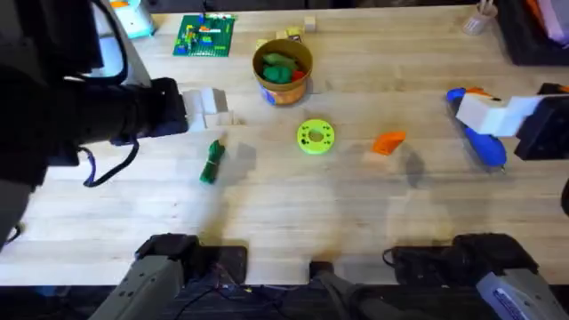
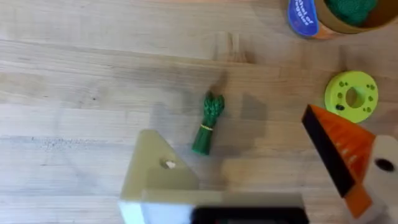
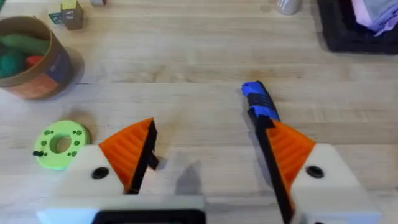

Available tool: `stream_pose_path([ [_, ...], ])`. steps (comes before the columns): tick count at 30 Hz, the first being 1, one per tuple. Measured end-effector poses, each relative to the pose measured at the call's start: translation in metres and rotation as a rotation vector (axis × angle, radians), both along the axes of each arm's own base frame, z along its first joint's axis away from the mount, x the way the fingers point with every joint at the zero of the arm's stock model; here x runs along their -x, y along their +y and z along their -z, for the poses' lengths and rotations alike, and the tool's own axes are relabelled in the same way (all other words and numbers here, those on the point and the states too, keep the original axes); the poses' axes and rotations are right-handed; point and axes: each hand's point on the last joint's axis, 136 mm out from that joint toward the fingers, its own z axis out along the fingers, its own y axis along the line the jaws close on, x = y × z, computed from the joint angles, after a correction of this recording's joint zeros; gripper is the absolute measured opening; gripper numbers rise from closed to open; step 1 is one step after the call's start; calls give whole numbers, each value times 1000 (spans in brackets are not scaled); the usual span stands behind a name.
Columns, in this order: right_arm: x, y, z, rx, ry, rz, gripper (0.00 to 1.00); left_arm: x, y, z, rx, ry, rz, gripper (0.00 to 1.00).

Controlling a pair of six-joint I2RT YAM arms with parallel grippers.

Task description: Pick up the gripper from the table and insert it into the empty holder that is missing its gripper. Then pick up a screw, insert it into the mounting hole, and use the screwdriver to tighten it. Finally, clean up the table by picking up the vegetable and placing it into the bucket.

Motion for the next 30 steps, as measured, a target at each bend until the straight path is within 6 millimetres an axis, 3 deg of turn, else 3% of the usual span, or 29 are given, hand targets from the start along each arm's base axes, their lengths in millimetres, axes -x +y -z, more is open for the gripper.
stream_pose_path([
  [2, 0, 0, 0, 0, 0, 0, 991, -2, 0, 5, 4, 21, -4, 938],
  [7, 0, 0, 0, 0, 1, 0, 991, -6, -1, 3, 4, 6, -1, 173],
  [8, 0, 0, 0, 0, 1, 0, 991, -7, -1, 2, 3, 1, 3, 287],
  [12, 0, 0, 0, 0, 2, 0, 991, -17, -2, -5, 11, -49, 1, 896],
  [13, 0, 0, 0, 0, 2, 0, 991, -24, -3, -11, 21, -86, -2, 969],
  [21, 0, 0, 0, 0, 2, 0, 992, -79, -5, -76, 144, -421, -95, 992],
  [30, 0, 0, 0, 0, 2, 0, 991, -79, -5, -76, 254, -406, -195, 993],
])
